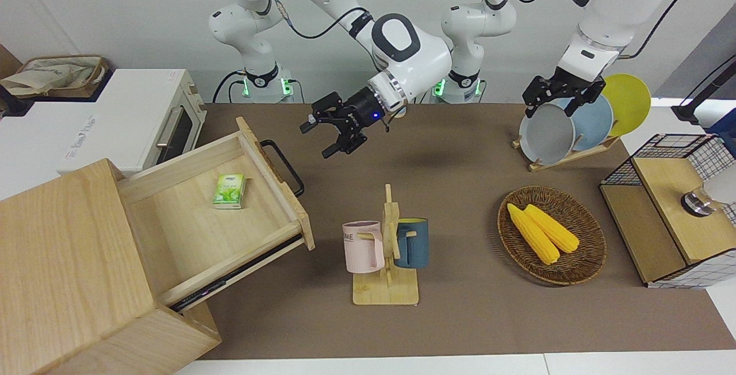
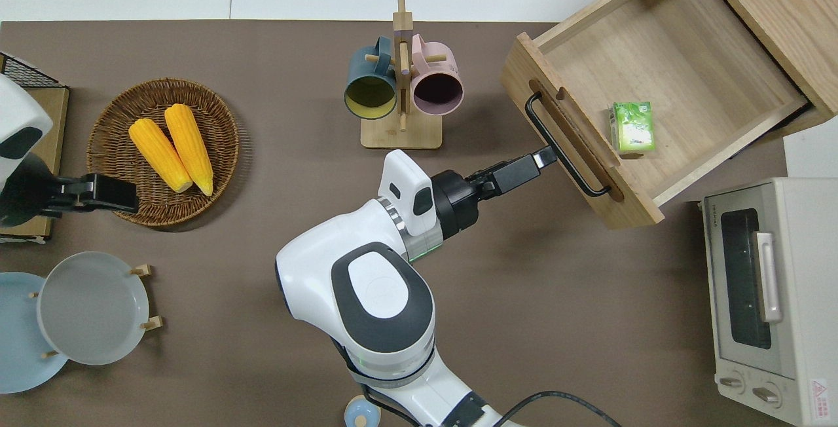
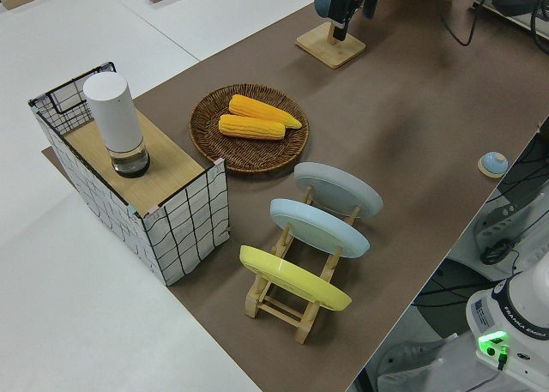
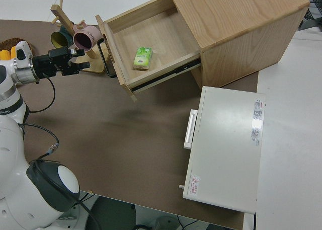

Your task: Slide drawer open with right arm

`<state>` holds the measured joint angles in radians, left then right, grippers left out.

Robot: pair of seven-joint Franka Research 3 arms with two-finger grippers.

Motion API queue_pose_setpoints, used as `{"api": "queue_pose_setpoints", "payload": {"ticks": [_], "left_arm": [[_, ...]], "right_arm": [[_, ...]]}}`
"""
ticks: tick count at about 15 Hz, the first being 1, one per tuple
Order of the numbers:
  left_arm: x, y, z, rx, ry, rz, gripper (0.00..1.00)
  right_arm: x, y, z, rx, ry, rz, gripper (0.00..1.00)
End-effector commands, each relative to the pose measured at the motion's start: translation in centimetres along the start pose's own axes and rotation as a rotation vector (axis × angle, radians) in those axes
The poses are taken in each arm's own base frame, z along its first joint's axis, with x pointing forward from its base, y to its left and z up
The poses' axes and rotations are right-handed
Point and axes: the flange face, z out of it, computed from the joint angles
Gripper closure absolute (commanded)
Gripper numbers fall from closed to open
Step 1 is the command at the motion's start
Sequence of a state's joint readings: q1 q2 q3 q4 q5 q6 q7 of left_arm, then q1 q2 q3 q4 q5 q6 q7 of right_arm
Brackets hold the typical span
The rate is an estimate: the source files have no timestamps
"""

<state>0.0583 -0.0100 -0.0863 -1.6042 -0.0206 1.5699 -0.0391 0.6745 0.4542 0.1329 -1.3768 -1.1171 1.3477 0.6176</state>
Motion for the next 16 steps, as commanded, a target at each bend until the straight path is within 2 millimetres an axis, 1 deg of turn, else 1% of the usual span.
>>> {"api": "queue_pose_setpoints", "payload": {"ticks": [1, 3, 6, 9, 11, 13, 15, 16], "left_arm": [[-0.4, 0.0, -0.2, 0.012, -0.006, 0.008, 0.00], [-0.4, -0.1, -0.2, 0.012, -0.006, 0.006, 0.00], [-0.5, -0.1, -0.3, 0.012, -0.004, 0.006, 0.00], [-0.4, -0.1, -0.2, 0.012, -0.006, 0.006, 0.00], [-0.4, -0.1, -0.2, 0.012, -0.006, 0.006, 0.00], [-0.4, -0.1, -0.2, 0.012, -0.006, 0.006, 0.00], [-0.4, 0.0, -0.2, 0.012, -0.007, 0.008, 0.00], [-0.4, -0.1, -0.2, 0.012, -0.006, 0.006, 0.00]], "right_arm": [[0.1, 4.7, -0.5, 0.155, -0.073, 0.027, 0.013], [0.0, 7.2, 0.5, 0.267, -0.129, 0.061, 0.013], [-0.1, 10.7, 2.8, 0.425, -0.208, 0.122, 0.013], [-0.3, 15.3, 5.5, 0.590, -0.282, 0.215, 0.013], [-0.7, 18.8, 7.8, 0.696, -0.310, 0.232, 0.013], [-1.3, 21.7, 10.1, 0.785, -0.334, 0.224, 0.013], [-2.0, 24.9, 13.0, 0.867, -0.356, 0.261, 0.013], [-2.6, 25.8, 14.3, 0.898, -0.366, 0.266, 0.013]]}}
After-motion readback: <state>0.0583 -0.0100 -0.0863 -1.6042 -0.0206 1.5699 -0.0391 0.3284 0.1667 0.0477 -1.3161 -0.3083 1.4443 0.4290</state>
